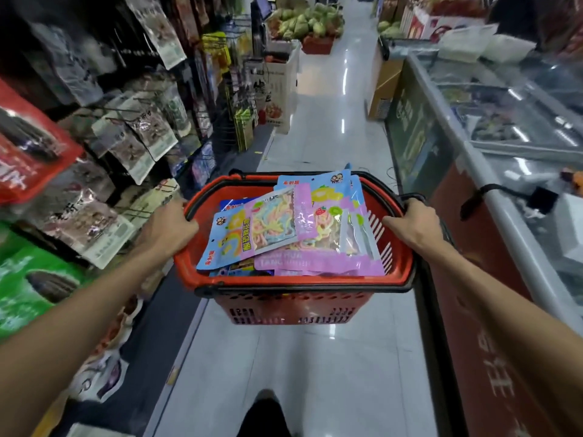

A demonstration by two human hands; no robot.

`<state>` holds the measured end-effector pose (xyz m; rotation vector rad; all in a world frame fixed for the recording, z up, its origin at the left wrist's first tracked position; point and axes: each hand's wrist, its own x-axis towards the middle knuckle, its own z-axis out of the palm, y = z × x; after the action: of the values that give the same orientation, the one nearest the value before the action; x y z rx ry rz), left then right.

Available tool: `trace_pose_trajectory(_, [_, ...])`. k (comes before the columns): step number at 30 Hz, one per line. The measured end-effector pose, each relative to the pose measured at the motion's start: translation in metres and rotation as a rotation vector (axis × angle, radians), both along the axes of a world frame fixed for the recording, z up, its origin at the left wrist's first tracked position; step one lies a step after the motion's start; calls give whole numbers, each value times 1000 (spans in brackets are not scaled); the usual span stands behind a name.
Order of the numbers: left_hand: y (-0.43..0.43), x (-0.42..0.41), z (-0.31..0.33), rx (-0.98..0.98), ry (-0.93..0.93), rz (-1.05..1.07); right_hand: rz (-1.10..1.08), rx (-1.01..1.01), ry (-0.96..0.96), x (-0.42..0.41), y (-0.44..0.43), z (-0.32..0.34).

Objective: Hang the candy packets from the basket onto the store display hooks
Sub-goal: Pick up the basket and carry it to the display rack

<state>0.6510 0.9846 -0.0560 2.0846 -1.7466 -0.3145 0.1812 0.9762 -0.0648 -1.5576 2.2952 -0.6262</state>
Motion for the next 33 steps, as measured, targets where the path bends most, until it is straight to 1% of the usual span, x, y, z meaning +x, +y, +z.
trace_pose_trajectory(3, [-70, -3, -8, -22, -10, 25, 3, 0, 0, -6, -73, -3])
trace_pose_trajectory(11, [-284, -4, -48, 42, -31, 57, 14, 40, -6, -15, -287, -22])
trace_pose_trajectory(16, [-399, -19, -45, 46, -18, 65, -12, 40, -11, -24, -412, -24])
trace_pose_trajectory(21, [-501, -35, -39, 32, -9, 46, 6, 45, -15, -34, -518, -20])
trace_pose_trajectory(27, [-618, -53, -51, 57, -56, 151, 86, 60, -29, -51, -681, -31])
trace_pose_trajectory(33, [-701, -65, -61, 108, -59, 291, 222, 62, -23, -46, -824, -34])
